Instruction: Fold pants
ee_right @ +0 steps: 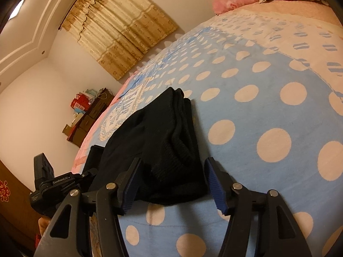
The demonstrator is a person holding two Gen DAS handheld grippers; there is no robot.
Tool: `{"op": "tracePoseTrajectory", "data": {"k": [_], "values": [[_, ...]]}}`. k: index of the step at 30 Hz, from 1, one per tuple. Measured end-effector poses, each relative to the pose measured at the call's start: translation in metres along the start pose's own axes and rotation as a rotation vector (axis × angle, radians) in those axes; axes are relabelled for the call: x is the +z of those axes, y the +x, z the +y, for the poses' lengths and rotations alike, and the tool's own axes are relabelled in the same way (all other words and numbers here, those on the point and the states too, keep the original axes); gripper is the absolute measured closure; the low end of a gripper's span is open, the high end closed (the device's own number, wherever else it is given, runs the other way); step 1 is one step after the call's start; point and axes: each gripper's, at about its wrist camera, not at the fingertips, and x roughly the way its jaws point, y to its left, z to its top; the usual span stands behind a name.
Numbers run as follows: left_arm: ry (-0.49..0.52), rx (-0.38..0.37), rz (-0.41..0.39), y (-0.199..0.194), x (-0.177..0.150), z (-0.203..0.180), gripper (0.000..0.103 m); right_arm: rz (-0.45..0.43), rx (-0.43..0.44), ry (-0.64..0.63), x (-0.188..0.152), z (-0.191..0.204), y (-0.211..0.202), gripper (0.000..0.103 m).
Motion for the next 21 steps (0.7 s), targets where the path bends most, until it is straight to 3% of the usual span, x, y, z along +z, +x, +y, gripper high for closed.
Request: {"op": "tracePoseTrajectory", "data": {"k": [4,8,12,16,21], "values": [[-0.011,0.003,-0.001,-0.006,-0.001,0.01,0.087,-0.046,0.001,0.027,0.009,-0.014,-0.014,0.042],[-0.05,-0.018,0.011,-0.011,-0.003,0.018,0.087,-0.019,0.037,0.102,0.017,-0.027,-0.009,0.032],[-0.061,0.0,0.024,-0.014,-0.004,0.03,0.087,0.04,0.112,0.098,0.012,-0.016,-0.001,0.029],[-0.129,-0.017,0.041,-0.009,-0.006,0.047,0.087,0.081,0.084,0.046,-0.001,0.004,0.006,0.028],[-0.086,0.032,0.035,-0.005,-0.008,0.039,0.087,0.104,0.074,-0.01,-0.007,0.026,0.019,0.017]]}}
